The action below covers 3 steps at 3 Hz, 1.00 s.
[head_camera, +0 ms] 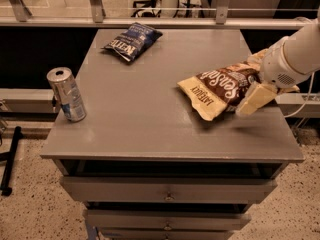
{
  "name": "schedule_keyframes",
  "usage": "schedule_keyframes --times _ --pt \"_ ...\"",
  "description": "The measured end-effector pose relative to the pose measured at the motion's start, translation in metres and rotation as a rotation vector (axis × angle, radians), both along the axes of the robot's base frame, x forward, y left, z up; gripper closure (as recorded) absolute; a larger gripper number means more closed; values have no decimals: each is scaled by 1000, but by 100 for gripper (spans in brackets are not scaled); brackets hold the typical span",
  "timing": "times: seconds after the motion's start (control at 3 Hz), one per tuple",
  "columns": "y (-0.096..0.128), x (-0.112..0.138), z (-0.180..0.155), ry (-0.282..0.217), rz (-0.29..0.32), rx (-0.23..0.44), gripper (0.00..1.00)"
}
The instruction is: Move brown chip bag near blue chip bag
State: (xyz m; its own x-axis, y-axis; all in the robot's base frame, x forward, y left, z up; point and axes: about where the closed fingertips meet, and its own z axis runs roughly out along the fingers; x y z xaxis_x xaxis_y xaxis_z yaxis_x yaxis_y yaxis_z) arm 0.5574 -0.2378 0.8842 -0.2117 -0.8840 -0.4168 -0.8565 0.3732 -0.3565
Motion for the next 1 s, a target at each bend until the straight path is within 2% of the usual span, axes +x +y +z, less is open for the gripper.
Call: schedule_keyframes --times 0.33,0.67,1.0 --pt "0 9 -6 -18 -11 23 39" --pt "5 12 2 -53 -3 45 70" --pt "7 14 16 -89 7 53 93"
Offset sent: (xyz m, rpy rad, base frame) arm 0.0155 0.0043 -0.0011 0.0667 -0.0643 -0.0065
